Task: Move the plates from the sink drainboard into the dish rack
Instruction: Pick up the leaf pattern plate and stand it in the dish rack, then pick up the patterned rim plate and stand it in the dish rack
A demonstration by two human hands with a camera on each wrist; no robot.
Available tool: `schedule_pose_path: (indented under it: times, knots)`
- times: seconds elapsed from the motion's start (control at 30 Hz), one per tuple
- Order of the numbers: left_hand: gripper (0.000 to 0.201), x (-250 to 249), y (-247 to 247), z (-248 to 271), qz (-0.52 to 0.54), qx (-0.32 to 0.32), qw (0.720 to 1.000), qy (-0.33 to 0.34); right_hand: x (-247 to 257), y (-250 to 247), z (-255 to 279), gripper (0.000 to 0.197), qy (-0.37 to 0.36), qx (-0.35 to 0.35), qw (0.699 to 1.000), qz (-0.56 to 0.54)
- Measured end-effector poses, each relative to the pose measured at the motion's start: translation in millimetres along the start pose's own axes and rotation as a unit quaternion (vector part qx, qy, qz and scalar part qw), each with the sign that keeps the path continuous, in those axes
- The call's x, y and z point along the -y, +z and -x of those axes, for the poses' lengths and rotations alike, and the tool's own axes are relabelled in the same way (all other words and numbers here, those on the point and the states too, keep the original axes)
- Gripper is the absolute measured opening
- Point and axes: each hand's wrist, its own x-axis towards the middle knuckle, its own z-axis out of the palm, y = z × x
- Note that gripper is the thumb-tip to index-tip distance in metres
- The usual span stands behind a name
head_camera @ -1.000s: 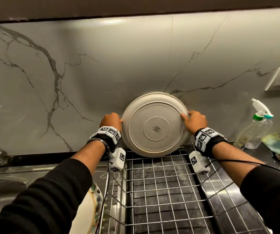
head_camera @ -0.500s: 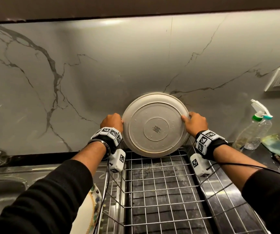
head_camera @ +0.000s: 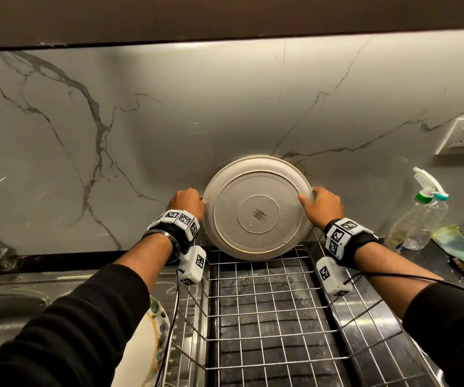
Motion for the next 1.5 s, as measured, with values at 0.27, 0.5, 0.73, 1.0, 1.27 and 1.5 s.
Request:
schedule_pose_path:
  times: [0.27, 0.5, 0.73, 1.0, 1.27, 1.5]
  knots:
    - [0.026, 8, -23, 23, 0.061, -0.026, 0.998, 0.001, 17, -18, 28, 0.047, -0.013, -0.031, 0.999, -0.035]
    - [0.029, 27, -54, 51, 0.072, -0.022, 0.997, 0.000, 45, -38, 59, 0.047, -0.054, 0.029, 0.996, -0.060]
    - [0.028, 67, -74, 94, 0.079, -0.020, 0.996, -0.037, 86, -40, 114, 0.030, -0.109, 0.154, 0.980, -0.060]
    - [0.026, 149, -91, 131, 0.071, -0.014, 0.994, -0.079, 161, -17, 187, 0.033, -0.172, 0.232, 0.952, -0.102]
    - [0.023, 259, -111, 149, 0.067, 0.021, 0.994, -0.088, 258, 47, 259, 0.033, -0.191, 0.261, 0.940, -0.105]
    - [0.037, 346, -100, 154, 0.070, 0.063, 0.991, -0.100, 298, 135, 301, 0.039, -0.171, 0.270, 0.947, -0.025]
